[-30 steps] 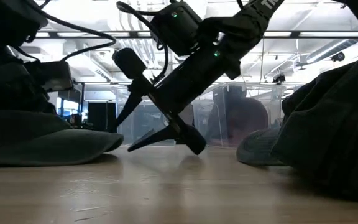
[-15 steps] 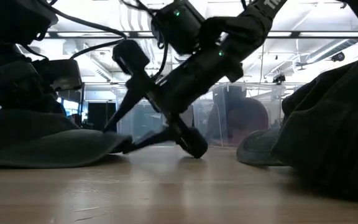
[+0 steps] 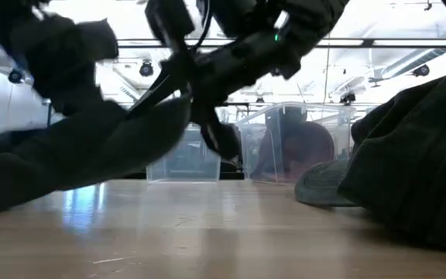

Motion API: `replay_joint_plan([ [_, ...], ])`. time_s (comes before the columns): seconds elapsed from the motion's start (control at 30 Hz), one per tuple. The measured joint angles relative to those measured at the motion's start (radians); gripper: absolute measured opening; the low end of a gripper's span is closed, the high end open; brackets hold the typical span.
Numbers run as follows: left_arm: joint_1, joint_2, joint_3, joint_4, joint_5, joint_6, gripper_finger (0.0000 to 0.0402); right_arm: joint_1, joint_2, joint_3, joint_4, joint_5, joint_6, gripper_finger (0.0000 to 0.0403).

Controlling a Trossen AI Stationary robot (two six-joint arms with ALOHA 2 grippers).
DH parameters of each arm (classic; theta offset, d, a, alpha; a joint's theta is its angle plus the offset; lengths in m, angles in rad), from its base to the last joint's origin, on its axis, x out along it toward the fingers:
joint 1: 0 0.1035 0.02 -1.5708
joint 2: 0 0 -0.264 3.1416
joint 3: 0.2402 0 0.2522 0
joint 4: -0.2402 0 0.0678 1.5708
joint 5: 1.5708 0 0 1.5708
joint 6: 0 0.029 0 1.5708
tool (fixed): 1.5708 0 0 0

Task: Pick & Place hat
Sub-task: Put the left black cap into the left transparent bin

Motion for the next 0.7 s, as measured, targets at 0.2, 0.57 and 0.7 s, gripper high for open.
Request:
replay_joint_plan([
  [0.2,-0.004,-0.165,0.174,-0.302,-0.019,-0.005,0.0128,-0.023,-0.170,0.000,-0.214,0.034,-0.121,0.0019],
  [0.57,-0.049,-0.418,0.415,-0.408,-0.155,0.132,0.0128,-0.103,-0.571,0.003,-0.368,0.651,-0.252,0.0017],
  [0.7,-0.050,-0.438,0.407,-0.395,-0.243,0.166,0.0128,-0.230,-0.559,0.003,-0.372,0.595,-0.221,0.0016],
])
